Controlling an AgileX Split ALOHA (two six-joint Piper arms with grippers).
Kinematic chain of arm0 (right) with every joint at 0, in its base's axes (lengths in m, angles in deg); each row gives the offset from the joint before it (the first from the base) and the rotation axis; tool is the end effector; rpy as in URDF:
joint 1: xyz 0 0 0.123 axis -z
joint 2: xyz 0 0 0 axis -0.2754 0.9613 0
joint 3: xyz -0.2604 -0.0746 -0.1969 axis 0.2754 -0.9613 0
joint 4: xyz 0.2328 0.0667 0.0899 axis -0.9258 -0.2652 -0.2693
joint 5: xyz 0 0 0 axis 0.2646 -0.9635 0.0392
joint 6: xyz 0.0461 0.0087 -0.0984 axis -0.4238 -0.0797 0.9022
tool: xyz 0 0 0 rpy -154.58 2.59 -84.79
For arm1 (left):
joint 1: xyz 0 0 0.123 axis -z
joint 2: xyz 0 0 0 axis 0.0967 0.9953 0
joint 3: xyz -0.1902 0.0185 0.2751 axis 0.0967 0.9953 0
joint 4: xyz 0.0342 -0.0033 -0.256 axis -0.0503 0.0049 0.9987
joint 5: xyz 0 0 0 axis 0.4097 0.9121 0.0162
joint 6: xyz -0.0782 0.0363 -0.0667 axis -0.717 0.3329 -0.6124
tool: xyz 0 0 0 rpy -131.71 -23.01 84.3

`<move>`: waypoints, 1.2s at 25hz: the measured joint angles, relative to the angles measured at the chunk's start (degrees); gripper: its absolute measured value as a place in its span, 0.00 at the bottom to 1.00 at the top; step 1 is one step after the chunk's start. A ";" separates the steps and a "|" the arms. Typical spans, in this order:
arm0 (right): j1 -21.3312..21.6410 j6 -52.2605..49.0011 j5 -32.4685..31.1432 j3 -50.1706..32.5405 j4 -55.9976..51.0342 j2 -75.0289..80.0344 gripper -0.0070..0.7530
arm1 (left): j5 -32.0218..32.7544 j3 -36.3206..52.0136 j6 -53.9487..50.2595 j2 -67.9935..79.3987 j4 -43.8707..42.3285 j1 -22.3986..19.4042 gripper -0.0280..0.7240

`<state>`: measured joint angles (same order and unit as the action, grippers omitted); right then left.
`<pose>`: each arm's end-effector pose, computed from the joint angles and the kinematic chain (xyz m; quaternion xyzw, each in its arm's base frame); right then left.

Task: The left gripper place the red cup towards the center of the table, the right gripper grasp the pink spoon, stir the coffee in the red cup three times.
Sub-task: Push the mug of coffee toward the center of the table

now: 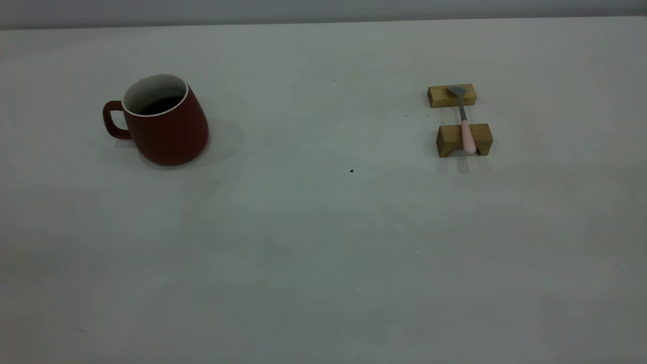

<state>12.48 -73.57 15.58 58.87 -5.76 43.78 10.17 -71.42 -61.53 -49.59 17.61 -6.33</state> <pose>-0.0314 0.0040 0.2574 -0.0683 0.8795 0.0230 0.4705 -0.0385 0.0013 0.2606 -0.0066 0.8713 0.0125 0.4905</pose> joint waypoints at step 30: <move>0.00 0.00 0.00 0.00 0.00 0.00 0.33 | -2.43 -6.38 0.53 15.25 0.38 0.27 0.60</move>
<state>12.48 -73.57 15.58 58.87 -5.76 43.78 7.75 -77.80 -61.00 -34.34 18.00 -6.06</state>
